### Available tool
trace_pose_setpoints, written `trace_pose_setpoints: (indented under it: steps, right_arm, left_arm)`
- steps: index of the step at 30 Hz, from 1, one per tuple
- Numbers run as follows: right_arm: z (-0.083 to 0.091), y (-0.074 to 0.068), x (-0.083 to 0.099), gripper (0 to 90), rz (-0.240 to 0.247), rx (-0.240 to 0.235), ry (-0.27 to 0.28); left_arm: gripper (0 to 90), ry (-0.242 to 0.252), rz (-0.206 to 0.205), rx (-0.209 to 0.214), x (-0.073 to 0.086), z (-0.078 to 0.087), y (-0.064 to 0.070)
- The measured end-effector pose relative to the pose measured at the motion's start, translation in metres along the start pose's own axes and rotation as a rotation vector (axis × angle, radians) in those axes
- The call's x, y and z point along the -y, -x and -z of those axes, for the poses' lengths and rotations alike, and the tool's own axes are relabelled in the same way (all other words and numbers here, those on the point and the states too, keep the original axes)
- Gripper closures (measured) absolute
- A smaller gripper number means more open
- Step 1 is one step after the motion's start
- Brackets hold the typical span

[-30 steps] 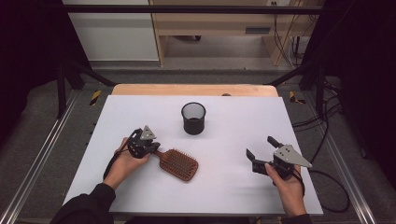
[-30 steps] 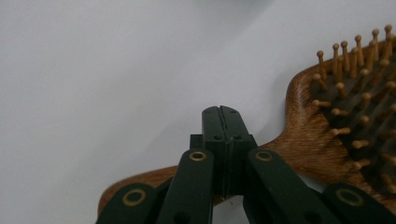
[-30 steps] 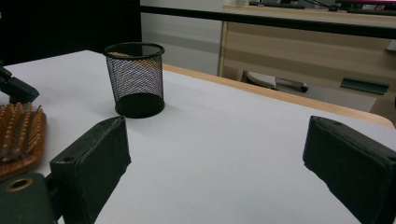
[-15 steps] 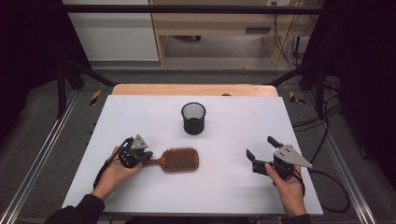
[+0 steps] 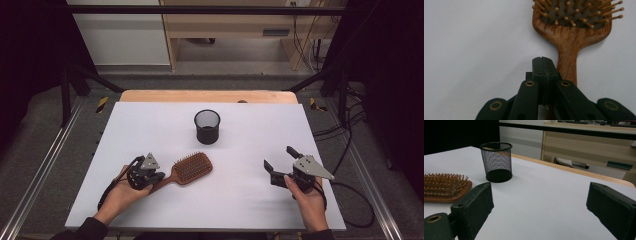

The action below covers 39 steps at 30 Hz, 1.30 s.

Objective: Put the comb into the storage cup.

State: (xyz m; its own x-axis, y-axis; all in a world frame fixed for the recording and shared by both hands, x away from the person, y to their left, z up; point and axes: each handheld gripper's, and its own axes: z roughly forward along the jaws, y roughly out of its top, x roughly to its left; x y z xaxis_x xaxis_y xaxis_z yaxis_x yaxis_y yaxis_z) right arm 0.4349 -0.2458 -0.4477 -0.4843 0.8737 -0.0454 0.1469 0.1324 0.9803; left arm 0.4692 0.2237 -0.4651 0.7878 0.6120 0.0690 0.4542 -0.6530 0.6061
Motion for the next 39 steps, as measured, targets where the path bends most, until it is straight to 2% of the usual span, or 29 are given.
trace_pose_setpoints:
  steps: [10, 25, 27, 34, 37, 39]
  right_arm:
    - [0.0, 0.0, 0.0, 6.9, -0.004, -0.005, -0.003]
    - [-0.002, -0.002, 0.001, 6.5, 0.002, -0.015, -0.017]
    - [-0.002, -0.002, 0.001, 6.5, 0.001, -0.015, -0.015]
    - [-0.002, -0.002, 0.001, 6.4, 0.0, -0.014, -0.017]
    - [-0.002, -0.002, 0.001, 6.3, 0.0, -0.016, -0.017]
    - [-0.002, -0.002, 0.001, 6.2, -0.001, -0.018, -0.02]
  left_arm:
    - [90.0, 0.002, 0.013, 0.04, 0.0, 0.0, 0.004]
    - [90.0, -0.006, 0.018, 0.066, 0.0, 0.001, 0.009]
    - [90.0, -0.009, 0.024, 0.063, -0.001, 0.001, 0.009]
    - [90.0, -0.026, 0.011, 0.032, -0.013, 0.012, 0.015]
    - [80.2, -0.051, 0.012, 0.015, -0.02, 0.016, 0.021]
    - [72.9, -0.089, 0.009, 0.009, -0.024, 0.017, 0.025]
